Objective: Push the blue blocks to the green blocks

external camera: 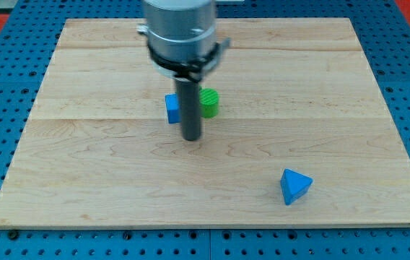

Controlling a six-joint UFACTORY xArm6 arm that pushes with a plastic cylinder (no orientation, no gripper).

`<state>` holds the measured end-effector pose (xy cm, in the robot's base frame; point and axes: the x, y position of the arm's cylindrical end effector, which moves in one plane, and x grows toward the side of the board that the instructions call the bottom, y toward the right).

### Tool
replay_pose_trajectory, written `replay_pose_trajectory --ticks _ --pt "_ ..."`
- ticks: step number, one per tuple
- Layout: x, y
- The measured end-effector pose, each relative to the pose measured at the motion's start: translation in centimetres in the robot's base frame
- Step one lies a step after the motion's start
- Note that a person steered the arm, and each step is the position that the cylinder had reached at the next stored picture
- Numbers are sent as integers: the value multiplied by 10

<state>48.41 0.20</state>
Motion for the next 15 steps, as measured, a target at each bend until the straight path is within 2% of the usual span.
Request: replay_pose_trajectory --ticks 1,2,3,4,6,7,9,10,11,12,13,14,15 --pt "13 128" --pt "36 194" --pt "71 153" --pt "73 95" --pt "119 174" --pt "125 111" --pt "10 -52" --pt "46 -57" --pt "70 -118" --pt "32 -153" --pt "35 -92" --pt "17 -72" --pt "18 -70"
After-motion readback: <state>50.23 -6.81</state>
